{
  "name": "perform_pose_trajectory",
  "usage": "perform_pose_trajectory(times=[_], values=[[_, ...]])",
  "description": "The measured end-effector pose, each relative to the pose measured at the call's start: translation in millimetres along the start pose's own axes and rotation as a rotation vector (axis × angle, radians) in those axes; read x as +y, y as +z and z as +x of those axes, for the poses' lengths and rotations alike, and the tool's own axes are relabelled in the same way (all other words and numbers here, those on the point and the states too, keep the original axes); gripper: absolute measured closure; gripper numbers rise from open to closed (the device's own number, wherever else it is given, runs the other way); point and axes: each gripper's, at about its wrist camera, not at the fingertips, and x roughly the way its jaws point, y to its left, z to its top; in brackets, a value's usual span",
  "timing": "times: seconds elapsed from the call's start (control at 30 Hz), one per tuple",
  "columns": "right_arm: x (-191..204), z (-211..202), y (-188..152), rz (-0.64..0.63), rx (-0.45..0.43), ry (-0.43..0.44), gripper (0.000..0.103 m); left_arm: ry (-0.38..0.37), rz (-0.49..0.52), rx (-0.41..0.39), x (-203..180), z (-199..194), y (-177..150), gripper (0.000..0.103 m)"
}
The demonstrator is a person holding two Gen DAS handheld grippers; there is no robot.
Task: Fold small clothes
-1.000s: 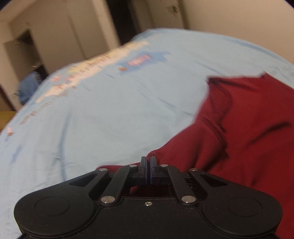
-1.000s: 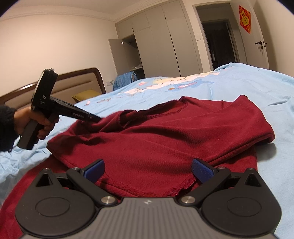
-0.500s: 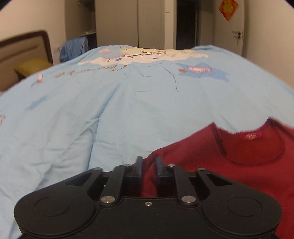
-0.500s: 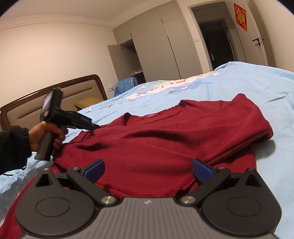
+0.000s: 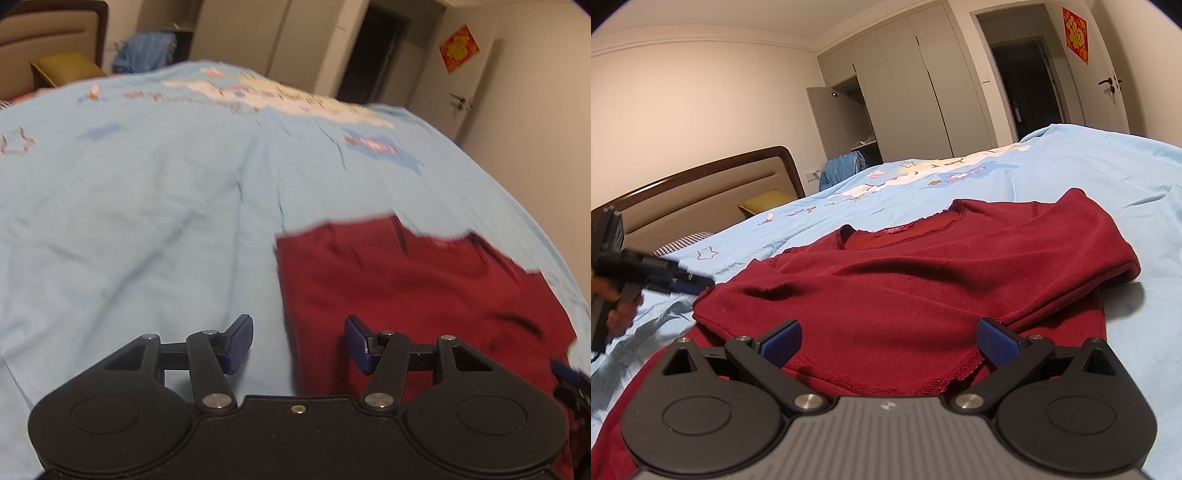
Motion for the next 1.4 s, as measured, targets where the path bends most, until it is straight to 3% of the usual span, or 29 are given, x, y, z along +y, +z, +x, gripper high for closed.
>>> perform_pose_trajectory(times=[0.1,0.13,0.23,0.4,0.47,0.6,0.7,0.77,0.87,1.07,1.23,1.4], values=[[1.3,0.4,-0.2,-0.007,0.004,-0.007,0.0,-0.053,0.037,0.037,-11.3,1.1,-17.1,0.058],[2.1,0.7,-0.4,-0.009,0.006,-0.009,0.0,-0.063,0.043,0.045,-15.7,1.6,-18.7,0.075],[3.9,1.8,-0.2,-0.016,0.01,-0.015,0.0,-0.002,0.063,0.032,-34.7,-4.5,-16.5,0.091],[12.8,-3.2,4.4,-0.045,0.022,-0.062,0.0,0.164,0.06,-0.022,-55.9,-27.4,-12.7,0.093],[17.2,-9.8,6.4,-0.055,0.035,-0.094,0.0,0.241,0.08,-0.001,-50.7,-17.1,-17.5,0.093],[23.6,-41.6,5.2,-0.094,0.044,-0.112,0.0,0.194,-0.053,0.013,-23.1,-6.4,-26.6,0.092],[26.6,-70.2,-2.5,-0.161,0.064,-0.144,0.0,0.192,-0.049,0.004,-25.9,-12.3,-30.4,0.079],[25.6,-87.7,-10.9,-0.18,0.091,-0.171,0.0,0.196,-0.048,0.0,-28.9,-20.4,-35.3,0.054],[24.9,-112.2,-25.8,-0.191,0.121,-0.205,0.0,0.203,-0.038,-0.032,-35.0,-39.6,-48.5,0.032],[39.8,-148.3,-52.0,-0.297,0.147,-0.233,0.0,0.227,0.05,-0.091,-57.8,-87.5,-93.8,0.004],[64.6,-173.2,-72.6,-0.525,0.168,-0.171,0.0,0.239,0.151,-0.118,-80.1,-123.7,-136.5,0.001],[94.1,-193.9,-101.5,-0.809,0.21,-0.132,0.0,0.198,0.15,-0.117,-96.9,-147.4,-168.7,0.001]])
